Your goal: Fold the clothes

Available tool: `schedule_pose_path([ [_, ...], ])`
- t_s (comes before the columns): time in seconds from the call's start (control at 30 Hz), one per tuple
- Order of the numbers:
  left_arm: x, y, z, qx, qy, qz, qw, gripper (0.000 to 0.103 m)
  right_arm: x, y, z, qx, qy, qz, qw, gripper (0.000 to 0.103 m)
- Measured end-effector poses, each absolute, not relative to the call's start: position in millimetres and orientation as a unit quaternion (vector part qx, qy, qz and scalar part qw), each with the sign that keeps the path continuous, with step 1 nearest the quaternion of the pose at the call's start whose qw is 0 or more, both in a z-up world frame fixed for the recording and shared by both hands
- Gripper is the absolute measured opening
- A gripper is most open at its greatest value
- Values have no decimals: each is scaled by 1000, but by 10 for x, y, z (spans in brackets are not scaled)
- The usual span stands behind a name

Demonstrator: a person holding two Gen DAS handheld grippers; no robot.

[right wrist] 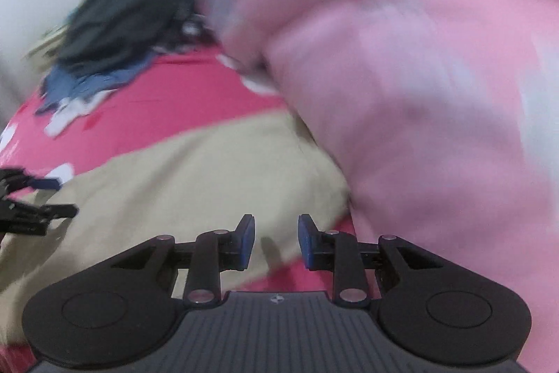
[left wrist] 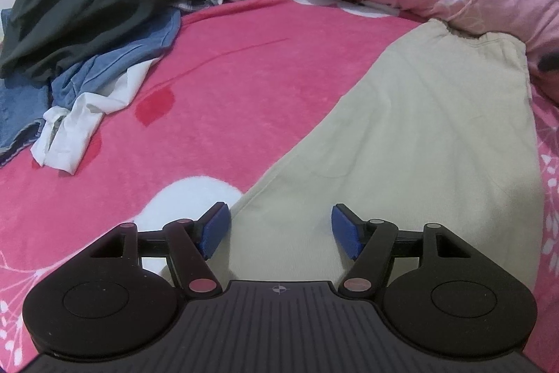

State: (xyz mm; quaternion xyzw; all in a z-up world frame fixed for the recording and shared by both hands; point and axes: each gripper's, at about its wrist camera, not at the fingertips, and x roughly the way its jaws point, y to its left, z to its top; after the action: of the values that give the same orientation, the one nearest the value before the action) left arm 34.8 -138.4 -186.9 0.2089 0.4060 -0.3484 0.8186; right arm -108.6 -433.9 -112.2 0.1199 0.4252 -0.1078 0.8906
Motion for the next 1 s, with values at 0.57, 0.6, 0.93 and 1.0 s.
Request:
schedule_pose_path([
  [0.57,334,-1410,-1864,211,411,-335,821,66,-1023,-4178,-1618,36,427,-142,892,18],
  [0.6,335,-1409,-1866,211,411,-336,821,66,-1027,-4118,-1648,-2,433,-154,888,17],
  [0.93,347,-1390,-1881,206,408,-342,821,68,-1269,-3482,-1354,-185,329,-124,918,15],
  [1.0,351,-1391,-1880,205,409,-341,821,68,-1146,-3432,-1469,-191,334,-95,918,15],
])
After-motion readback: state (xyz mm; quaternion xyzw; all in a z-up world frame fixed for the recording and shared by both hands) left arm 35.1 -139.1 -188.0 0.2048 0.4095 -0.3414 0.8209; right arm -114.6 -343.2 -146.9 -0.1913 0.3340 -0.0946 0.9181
